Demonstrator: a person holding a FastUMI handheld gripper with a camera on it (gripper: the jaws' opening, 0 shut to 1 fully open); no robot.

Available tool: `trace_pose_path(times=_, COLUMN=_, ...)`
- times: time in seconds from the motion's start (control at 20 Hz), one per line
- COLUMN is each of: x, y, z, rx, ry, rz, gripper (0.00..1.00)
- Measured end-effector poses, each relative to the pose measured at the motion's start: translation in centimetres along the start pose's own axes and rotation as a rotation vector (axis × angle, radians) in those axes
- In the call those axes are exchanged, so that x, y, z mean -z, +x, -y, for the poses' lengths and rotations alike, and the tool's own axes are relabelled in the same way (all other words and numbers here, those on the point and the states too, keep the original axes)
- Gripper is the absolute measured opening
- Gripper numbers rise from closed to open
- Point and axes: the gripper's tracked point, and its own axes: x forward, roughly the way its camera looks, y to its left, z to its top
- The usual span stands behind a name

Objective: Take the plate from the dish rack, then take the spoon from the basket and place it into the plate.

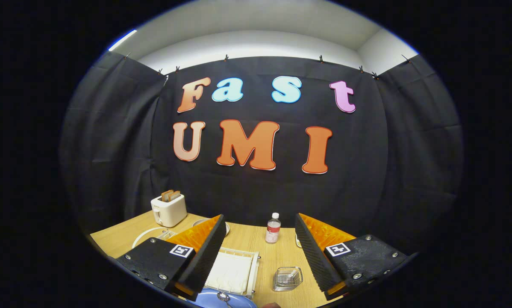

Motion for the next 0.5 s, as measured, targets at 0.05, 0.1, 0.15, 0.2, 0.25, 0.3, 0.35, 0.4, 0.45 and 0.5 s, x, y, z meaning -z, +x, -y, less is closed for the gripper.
trace_pose_path(times=0.05, x=-0.7, y=0.0, z=0.2, rx=0.001, ry=-0.002, rz=0.030, gripper=0.97)
trace_pose_path(times=0.1, x=-1.1, y=-0.1, z=0.5, rx=0.006, ry=-0.005, rz=0.056, gripper=0.97)
trace_pose_path(times=0.15, x=-1.6, y=-0.3, z=0.7, rx=0.008, ry=-0.010, rz=0.079, gripper=0.97)
trace_pose_path(times=0.2, x=-2.0, y=-0.4, z=1.0, rx=0.016, ry=-0.013, rz=0.101, gripper=0.97)
trace_pose_path(times=0.25, x=-2.4, y=-0.5, z=1.1, rx=0.016, ry=-0.018, rz=0.120, gripper=0.98)
trace_pose_path(times=0.3, x=-2.5, y=-0.6, z=1.3, rx=0.025, ry=-0.024, rz=0.129, gripper=0.98)
trace_pose_path(times=0.35, x=-2.6, y=-0.6, z=1.4, rx=0.025, ry=-0.028, rz=0.134, gripper=0.98)
trace_pose_path(times=0.4, x=-2.8, y=-0.7, z=1.3, rx=0.024, ry=-0.027, rz=0.138, gripper=0.98)
trace_pose_path(times=0.45, x=-3.0, y=-0.8, z=1.4, rx=0.027, ry=-0.019, rz=0.143, gripper=0.98)
trace_pose_path(times=0.5, x=-3.2, y=-0.7, z=1.4, rx=0.025, ry=-0.007, rz=0.149, gripper=0.98)
